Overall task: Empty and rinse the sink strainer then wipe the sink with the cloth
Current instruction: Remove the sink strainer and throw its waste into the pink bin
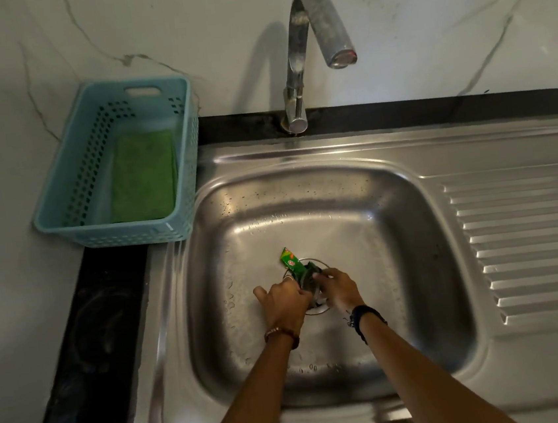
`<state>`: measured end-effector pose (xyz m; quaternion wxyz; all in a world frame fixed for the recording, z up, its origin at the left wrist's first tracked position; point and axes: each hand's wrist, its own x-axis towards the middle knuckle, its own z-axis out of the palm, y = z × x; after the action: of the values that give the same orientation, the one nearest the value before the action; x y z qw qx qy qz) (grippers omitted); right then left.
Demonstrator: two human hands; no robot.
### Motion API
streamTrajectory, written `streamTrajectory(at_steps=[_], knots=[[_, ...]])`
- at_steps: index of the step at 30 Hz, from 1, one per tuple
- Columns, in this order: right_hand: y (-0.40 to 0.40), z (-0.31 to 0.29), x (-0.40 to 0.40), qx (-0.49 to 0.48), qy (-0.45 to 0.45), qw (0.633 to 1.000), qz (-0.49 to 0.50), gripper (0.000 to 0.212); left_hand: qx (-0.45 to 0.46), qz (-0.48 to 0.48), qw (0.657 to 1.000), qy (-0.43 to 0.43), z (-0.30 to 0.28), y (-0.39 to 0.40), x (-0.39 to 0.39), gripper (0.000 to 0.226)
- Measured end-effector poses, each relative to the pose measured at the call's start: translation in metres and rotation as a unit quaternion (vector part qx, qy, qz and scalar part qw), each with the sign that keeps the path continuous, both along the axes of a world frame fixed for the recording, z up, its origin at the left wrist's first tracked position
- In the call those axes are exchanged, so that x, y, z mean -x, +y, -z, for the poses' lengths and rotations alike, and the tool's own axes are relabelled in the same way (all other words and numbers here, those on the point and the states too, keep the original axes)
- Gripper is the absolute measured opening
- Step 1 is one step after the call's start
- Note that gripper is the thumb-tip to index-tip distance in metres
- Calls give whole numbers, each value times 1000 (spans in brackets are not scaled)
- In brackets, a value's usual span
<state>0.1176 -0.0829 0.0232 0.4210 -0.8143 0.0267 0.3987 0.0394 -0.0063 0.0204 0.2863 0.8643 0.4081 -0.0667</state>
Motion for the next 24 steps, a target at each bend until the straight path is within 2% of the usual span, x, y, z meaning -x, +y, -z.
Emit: streamTrajectory(at_steps=[3,4,7,9,10,12,14,17,19,21,24], knots=[[7,-10,1,-19,68,997,39,50,-69,69,995,-12,-6,-5,3,20],[10,-13,2,-24,76,995,54,47,-81,85,993,-21,-9,-9,4,22],[10,-20,3,-23,48,995,82,16,-67,76,993,-62,-16,-16,9,20],[3,-29,1,-70,61,990,103,7,11,-16,991,-136,-22,-17,14,13],[-3,-33,-1,-106,82,984,113,8,74,-96,976,-181,-26,-16,16,10],[-18,-44,-4,-158,115,973,120,11,205,-265,905,-263,-35,-9,17,6],[-33,-52,-6,-188,145,963,124,8,310,-338,842,-283,-44,0,17,15],[-50,-58,-6,-226,168,949,140,8,464,-297,800,-237,-60,8,16,28],[-55,-62,-5,-230,157,951,133,10,516,-255,779,-248,-69,6,10,35],[-59,-67,-3,-241,135,952,133,13,513,-237,775,-283,-80,0,0,34],[-70,-76,-8,-287,92,938,169,18,461,-227,798,-314,-93,-10,-23,28]])
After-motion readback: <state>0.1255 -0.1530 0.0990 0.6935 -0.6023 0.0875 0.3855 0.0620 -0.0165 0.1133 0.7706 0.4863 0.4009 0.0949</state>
